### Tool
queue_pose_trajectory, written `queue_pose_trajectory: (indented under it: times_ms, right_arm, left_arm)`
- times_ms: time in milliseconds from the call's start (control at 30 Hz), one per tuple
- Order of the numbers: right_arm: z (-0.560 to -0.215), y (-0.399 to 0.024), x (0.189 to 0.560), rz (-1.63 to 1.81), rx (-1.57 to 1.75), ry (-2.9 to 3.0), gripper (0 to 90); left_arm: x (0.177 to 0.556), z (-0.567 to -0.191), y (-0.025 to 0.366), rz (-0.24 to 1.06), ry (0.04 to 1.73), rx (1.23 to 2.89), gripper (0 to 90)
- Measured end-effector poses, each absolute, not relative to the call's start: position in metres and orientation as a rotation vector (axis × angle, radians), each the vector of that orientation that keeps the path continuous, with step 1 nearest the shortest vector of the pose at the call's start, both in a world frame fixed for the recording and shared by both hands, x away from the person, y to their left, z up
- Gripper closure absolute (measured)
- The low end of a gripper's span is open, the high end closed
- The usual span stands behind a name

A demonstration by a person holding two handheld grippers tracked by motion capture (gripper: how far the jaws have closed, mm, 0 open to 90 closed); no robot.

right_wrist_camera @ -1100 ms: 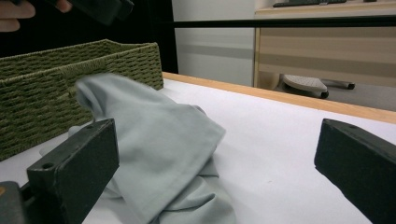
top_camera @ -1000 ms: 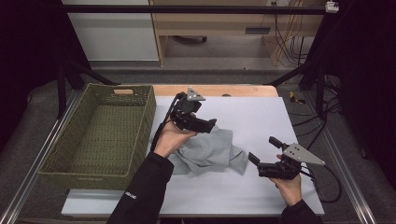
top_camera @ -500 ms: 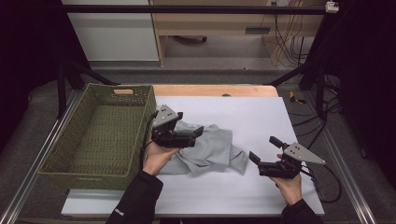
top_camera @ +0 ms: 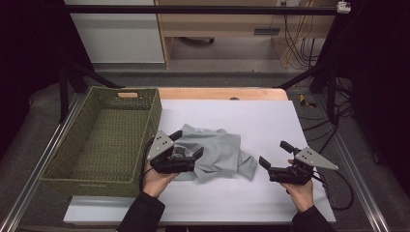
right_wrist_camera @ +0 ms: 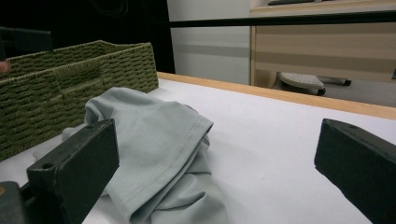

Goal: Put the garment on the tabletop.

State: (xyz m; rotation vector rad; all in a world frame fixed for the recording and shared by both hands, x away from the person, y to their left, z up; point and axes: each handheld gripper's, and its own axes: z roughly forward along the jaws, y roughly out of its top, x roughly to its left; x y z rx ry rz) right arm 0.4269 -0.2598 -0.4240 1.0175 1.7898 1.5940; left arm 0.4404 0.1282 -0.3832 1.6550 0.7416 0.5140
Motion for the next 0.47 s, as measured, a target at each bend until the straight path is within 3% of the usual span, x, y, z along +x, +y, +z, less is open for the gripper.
queue_pose_trajectory:
  times_ms: [467]
  right_arm:
    - [-0.425, -0.264, 0.428, 1.595, 0.994, 1.784, 0.5]
  left_arm:
    - [0.428, -0.405, 0.14, 0.537, 0.746, 1.65, 5.0]
